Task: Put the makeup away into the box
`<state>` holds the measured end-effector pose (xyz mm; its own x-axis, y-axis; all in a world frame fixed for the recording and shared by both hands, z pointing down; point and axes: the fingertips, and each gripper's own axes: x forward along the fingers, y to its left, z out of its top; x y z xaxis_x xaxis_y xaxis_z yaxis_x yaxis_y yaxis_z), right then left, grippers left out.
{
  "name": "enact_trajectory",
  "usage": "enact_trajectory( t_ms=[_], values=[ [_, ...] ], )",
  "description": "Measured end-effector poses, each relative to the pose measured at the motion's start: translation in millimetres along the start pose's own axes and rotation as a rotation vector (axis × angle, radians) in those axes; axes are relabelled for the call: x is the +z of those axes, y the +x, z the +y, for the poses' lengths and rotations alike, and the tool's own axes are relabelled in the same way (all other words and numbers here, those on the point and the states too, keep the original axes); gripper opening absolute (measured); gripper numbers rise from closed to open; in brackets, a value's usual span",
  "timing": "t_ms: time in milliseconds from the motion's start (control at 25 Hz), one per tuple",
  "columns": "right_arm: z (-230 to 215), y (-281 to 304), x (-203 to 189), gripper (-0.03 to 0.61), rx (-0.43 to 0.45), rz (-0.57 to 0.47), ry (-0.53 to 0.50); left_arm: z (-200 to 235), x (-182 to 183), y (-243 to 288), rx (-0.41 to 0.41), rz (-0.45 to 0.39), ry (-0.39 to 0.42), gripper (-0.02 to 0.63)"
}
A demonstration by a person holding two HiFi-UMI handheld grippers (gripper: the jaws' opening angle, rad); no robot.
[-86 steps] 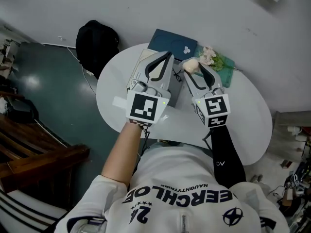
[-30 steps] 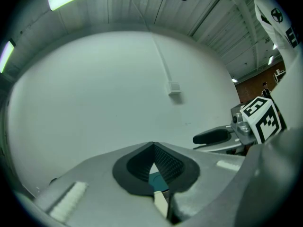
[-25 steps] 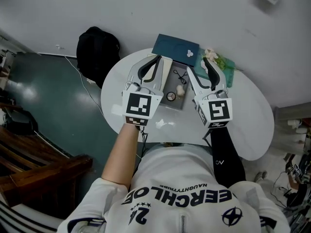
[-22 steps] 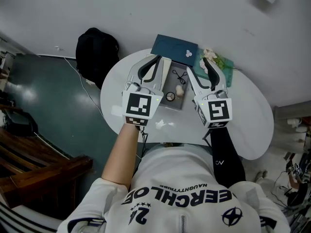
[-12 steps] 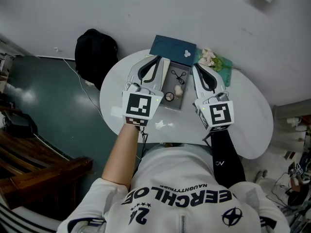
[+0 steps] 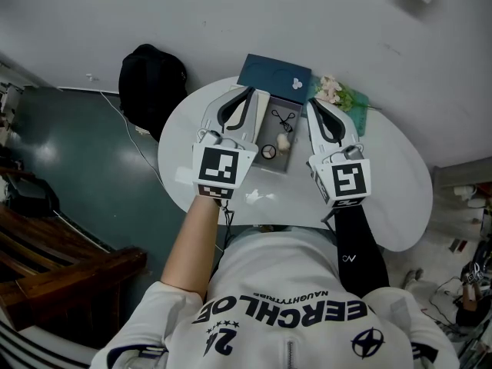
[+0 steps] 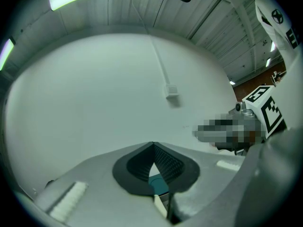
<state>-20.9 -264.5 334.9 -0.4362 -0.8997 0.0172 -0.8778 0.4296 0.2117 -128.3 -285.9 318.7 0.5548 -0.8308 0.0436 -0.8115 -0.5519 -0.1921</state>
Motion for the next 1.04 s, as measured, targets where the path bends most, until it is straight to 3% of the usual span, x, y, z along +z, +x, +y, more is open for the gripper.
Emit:
enact_trajectory(
  t_ms=[1040],
  values=[
    [-2.0, 4.8, -4.0, 0.029, -0.009, 0.012, -0.014, 4.3, -1.9, 3.6, -0.007, -0.003, 0.004, 0.002]
  ],
)
